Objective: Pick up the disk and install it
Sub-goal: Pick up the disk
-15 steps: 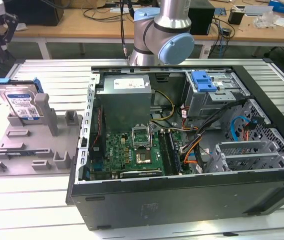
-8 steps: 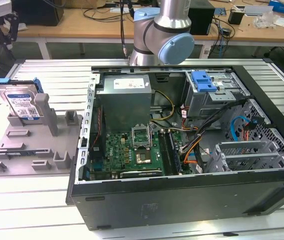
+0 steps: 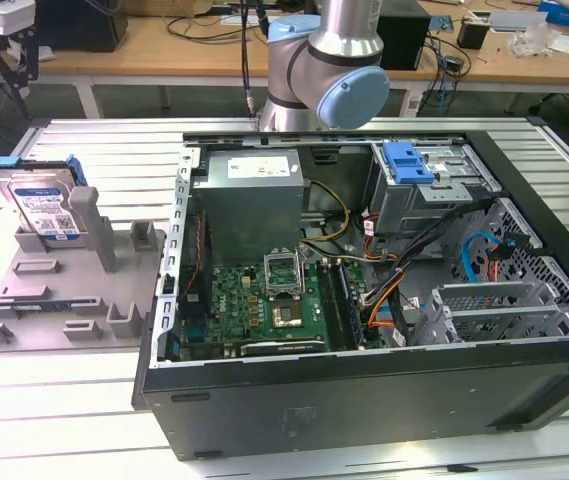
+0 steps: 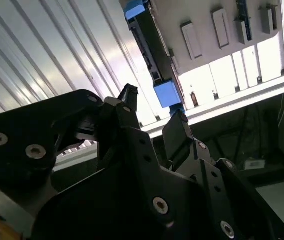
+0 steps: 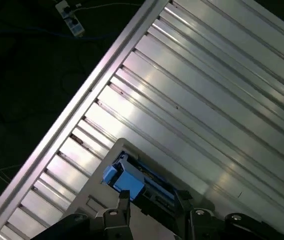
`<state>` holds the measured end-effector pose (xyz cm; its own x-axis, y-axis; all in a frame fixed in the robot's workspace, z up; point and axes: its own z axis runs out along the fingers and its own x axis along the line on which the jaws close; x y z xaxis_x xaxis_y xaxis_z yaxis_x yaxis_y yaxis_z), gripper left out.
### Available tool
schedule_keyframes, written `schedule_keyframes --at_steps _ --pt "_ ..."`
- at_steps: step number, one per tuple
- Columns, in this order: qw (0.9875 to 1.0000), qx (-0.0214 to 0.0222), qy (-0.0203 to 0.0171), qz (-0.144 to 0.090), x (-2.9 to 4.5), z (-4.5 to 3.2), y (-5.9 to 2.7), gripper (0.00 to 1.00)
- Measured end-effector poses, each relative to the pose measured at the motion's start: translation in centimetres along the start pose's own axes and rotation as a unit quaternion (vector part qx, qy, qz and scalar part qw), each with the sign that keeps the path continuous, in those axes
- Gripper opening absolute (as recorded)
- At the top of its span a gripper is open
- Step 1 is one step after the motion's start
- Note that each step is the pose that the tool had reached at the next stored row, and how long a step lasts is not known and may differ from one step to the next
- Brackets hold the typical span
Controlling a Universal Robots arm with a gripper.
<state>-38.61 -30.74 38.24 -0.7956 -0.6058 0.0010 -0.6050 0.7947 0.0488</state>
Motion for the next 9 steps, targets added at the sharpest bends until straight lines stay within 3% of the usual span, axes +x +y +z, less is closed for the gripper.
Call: schedule_keyframes --at_steps 3,6,7,9 --pt "0.9995 0.0001 0.0015 -0.032 0.00 0.07 0.00 0.48" --pt "0.9980 0.0001 0.0031 -0.063 0.00 0.12 0.00 0.48" --pt "0.9969 0.0001 0.0038 -0.078 0.00 0.14 0.00 0.48" --pt "0.9932 0.0001 0.0056 -0.116 0.00 0.20 -0.01 0.48"
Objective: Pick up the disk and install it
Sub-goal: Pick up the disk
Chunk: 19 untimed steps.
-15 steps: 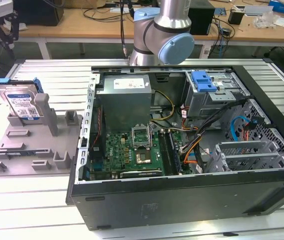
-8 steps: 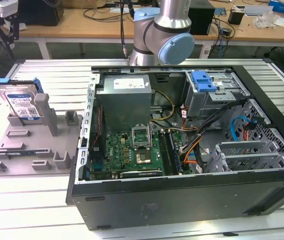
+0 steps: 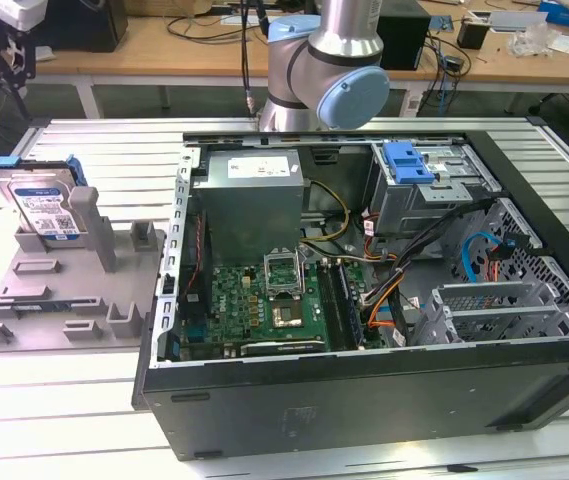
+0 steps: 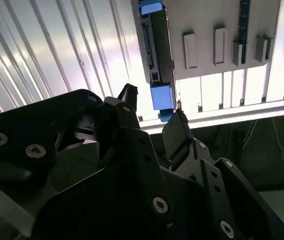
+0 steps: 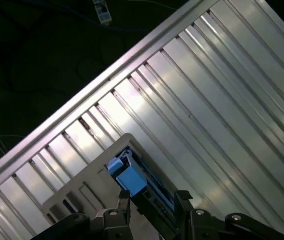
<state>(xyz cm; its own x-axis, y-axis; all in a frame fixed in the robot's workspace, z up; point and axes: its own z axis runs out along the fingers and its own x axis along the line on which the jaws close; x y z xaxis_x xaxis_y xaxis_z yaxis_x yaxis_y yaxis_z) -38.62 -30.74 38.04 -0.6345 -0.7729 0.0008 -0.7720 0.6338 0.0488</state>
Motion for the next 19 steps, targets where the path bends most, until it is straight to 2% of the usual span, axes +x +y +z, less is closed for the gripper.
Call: schedule_keyframes --at_steps 4,6,10,11,12,13,15,16,18,19 --pt "0.9989 0.0001 0.0023 -0.047 0.00 0.07 0.00 0.48" --pt "0.9977 0.0001 0.0033 -0.067 0.00 0.10 0.00 0.48" --pt "0.9940 0.0001 0.0054 -0.109 0.00 0.16 -0.01 0.48" --pt "0.9922 0.0001 0.0061 -0.125 0.00 0.19 -0.01 0.48" --pt "0.9896 0.0002 0.0070 -0.144 0.00 0.23 -0.01 0.48" --pt "0.9857 0.0001 0.0082 -0.168 0.00 0.27 -0.01 0.48" --pt "0.9824 0.0002 0.0091 -0.186 0.00 0.31 -0.02 0.48" --pt "0.9797 0.0002 0.0098 -0.200 0.00 0.34 -0.01 0.48" --pt "0.9759 0.0002 0.0107 -0.218 0.00 0.37 -0.02 0.48" --pt "0.9731 0.0002 0.0113 -0.230 0.00 0.39 -0.02 0.48"
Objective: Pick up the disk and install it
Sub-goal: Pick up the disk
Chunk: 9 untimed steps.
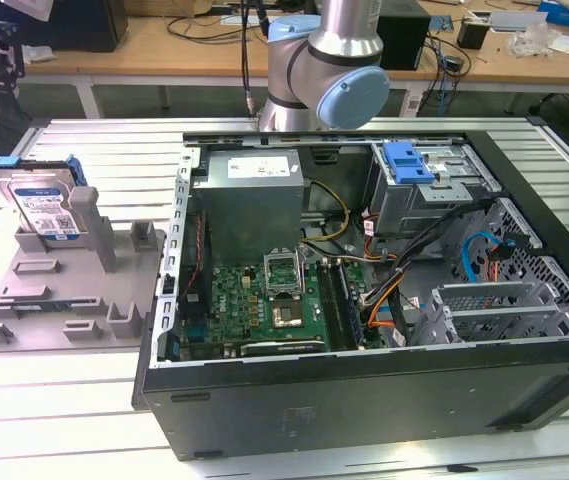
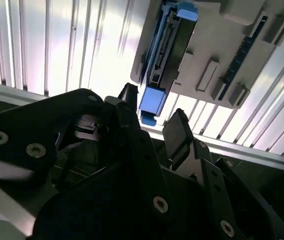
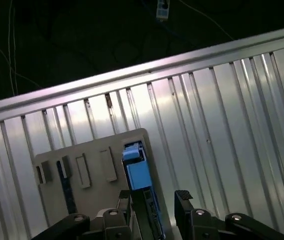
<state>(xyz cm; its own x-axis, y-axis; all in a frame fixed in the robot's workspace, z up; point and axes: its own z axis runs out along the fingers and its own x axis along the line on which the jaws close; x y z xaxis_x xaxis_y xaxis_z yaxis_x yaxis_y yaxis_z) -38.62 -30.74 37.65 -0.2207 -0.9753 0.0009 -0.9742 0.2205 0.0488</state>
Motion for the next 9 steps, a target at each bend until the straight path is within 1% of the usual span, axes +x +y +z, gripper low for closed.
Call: schedule_keyframes --at_steps 1,2,4,6,8,9 --pt "1.0000 0.0000 0.0004 -0.008 0.00 0.02 0.00 0.48" --pt "0.9998 0.0000 0.0011 -0.022 0.00 0.04 0.00 0.48" --pt "0.9990 0.0000 0.0022 -0.045 0.00 0.08 -0.01 0.48" --pt "0.9978 0.0000 0.0033 -0.066 0.00 0.13 -0.01 0.48" --pt "0.9961 0.0001 0.0045 -0.088 0.00 0.17 -0.01 0.48" --pt "0.9946 0.0001 0.0053 -0.104 0.00 0.21 -0.01 0.48"
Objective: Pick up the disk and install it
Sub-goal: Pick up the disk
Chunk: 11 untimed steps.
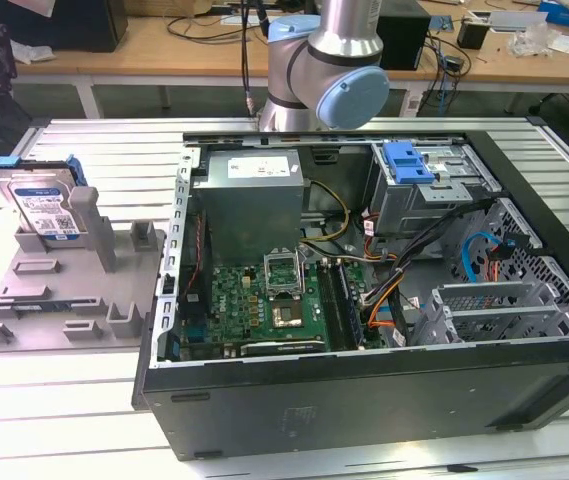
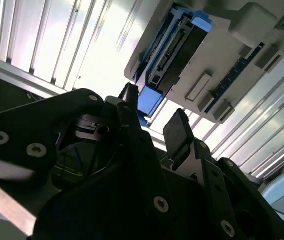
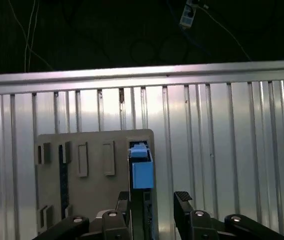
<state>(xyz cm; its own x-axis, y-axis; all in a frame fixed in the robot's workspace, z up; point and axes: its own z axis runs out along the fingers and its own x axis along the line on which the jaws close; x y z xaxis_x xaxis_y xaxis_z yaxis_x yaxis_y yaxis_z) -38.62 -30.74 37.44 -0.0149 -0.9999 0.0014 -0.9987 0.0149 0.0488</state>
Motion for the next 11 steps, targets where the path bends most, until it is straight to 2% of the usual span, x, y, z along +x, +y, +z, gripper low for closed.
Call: schedule_keyframes --at_steps 3,9,10,11 --pt "0.9996 -0.0001 0.0032 -0.028 0.00 0.03 0.05 0.48" --pt "0.9995 0.0001 0.0037 -0.030 -0.02 0.05 0.13 0.48" --pt "0.9995 0.0010 0.0037 -0.030 -0.03 0.08 0.24 0.48" --pt "0.9995 0.0038 0.0038 -0.030 -0.03 0.13 0.33 0.48"
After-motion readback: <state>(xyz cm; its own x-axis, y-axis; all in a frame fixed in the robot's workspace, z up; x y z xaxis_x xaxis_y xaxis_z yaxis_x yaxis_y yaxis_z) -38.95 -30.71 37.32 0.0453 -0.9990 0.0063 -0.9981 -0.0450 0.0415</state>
